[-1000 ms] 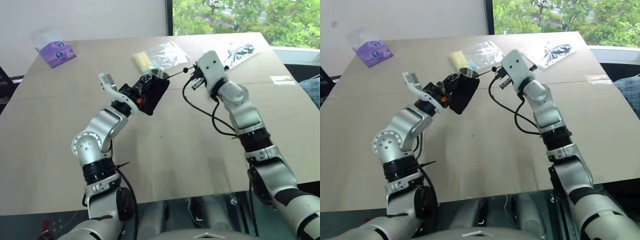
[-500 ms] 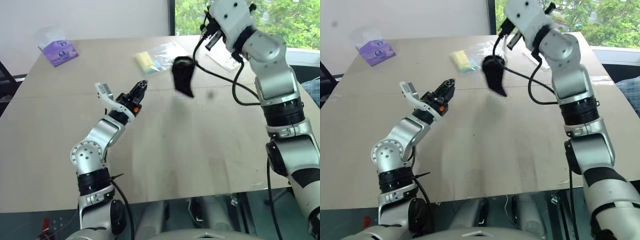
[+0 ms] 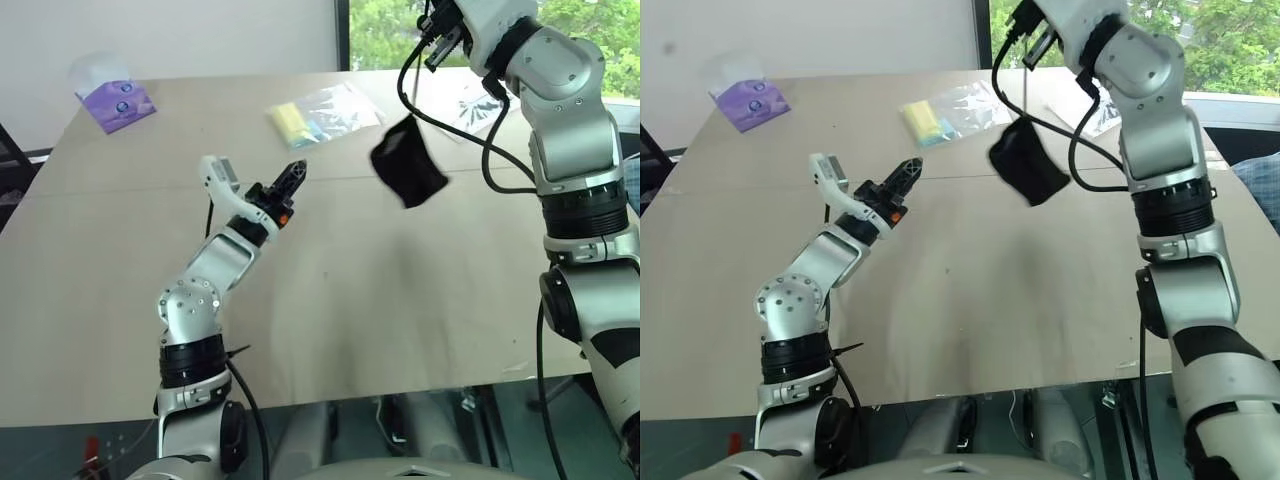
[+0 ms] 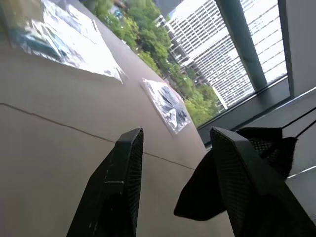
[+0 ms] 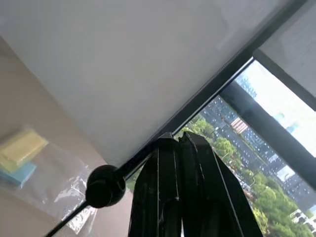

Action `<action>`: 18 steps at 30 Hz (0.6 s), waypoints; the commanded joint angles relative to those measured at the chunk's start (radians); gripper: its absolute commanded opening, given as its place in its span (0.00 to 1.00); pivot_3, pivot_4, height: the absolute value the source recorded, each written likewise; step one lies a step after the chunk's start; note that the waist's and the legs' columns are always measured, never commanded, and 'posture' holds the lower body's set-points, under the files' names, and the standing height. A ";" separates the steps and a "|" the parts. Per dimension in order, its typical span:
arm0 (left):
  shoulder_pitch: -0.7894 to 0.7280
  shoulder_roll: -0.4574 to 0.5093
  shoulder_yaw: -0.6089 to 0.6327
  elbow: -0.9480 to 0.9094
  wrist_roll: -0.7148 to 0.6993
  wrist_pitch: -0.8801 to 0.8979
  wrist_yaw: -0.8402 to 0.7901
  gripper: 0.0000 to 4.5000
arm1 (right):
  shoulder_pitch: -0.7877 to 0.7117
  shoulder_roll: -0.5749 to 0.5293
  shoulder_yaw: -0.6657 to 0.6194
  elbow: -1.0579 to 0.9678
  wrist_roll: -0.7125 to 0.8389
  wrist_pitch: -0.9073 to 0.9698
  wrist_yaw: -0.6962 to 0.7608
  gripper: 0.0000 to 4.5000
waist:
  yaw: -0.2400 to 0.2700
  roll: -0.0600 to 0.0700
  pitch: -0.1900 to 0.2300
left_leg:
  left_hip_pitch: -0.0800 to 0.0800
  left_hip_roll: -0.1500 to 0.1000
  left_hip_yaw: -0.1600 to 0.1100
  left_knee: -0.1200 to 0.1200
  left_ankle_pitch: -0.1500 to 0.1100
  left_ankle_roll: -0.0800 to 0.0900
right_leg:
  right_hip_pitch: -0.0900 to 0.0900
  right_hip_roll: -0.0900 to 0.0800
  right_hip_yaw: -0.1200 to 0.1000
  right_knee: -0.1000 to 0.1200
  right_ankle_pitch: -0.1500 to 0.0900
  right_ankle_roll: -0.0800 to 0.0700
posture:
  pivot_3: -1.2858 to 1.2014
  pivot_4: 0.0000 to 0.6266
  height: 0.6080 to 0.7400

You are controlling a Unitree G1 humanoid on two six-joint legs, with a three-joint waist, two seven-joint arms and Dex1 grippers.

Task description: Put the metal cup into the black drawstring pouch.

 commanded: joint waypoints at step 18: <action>-0.044 0.263 -0.027 -0.139 -0.031 0.096 -0.322 0.98 | 0.260 0.089 0.143 -0.386 0.116 0.200 0.149 0.00 | -0.001 0.000 0.000 | 0.000 0.000 -0.002 0.003 0.000 0.000 | 0.001 0.000 -0.002 0.001 0.000 0.000 | 0.52 0.24 1.00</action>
